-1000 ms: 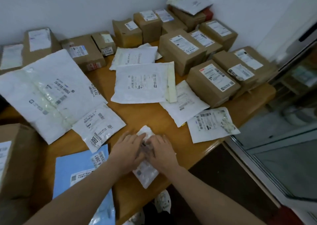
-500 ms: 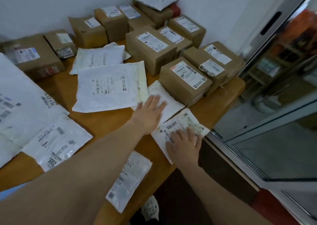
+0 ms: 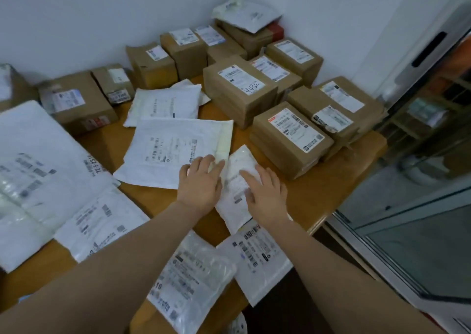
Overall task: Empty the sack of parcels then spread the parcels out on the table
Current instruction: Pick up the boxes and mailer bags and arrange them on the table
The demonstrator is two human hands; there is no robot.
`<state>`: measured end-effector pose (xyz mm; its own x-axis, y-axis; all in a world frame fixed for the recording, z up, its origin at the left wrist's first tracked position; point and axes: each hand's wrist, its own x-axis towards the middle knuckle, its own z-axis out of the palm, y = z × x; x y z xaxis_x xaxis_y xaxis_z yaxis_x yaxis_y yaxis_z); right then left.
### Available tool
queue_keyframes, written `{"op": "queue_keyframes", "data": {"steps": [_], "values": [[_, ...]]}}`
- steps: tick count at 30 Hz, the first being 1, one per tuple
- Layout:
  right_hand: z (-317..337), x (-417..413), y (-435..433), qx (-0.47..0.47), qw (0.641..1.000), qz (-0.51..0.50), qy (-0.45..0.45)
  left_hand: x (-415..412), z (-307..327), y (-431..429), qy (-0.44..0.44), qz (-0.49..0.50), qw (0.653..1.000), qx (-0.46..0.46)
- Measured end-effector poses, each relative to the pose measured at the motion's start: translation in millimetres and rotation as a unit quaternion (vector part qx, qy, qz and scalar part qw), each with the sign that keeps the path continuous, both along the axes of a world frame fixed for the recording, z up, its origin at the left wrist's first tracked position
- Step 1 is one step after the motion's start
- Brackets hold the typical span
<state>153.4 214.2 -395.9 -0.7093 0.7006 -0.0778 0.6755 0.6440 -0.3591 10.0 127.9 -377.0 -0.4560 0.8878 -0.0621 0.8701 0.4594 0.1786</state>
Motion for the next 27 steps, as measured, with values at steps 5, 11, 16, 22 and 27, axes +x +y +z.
{"op": "queue_keyframes", "data": {"steps": [5,11,16,22,27], "values": [[-19,-19,28,-0.086,0.982,0.073,-0.152,-44,-2,10,-0.094,0.05,0.986,-0.129],[-26,-24,30,0.047,0.994,0.055,-0.078,-56,0,-10,-0.125,0.045,0.972,-0.195],[-10,-62,29,0.049,0.999,-0.015,-0.004,-55,3,-22,-0.051,0.108,0.979,-0.163],[13,-137,51,-0.163,0.985,-0.058,0.027,-49,-21,-30,-0.136,0.164,0.966,-0.15],[25,-152,53,-0.32,0.946,-0.002,0.054,-47,-14,-38,-0.166,0.225,0.957,-0.07]]}}
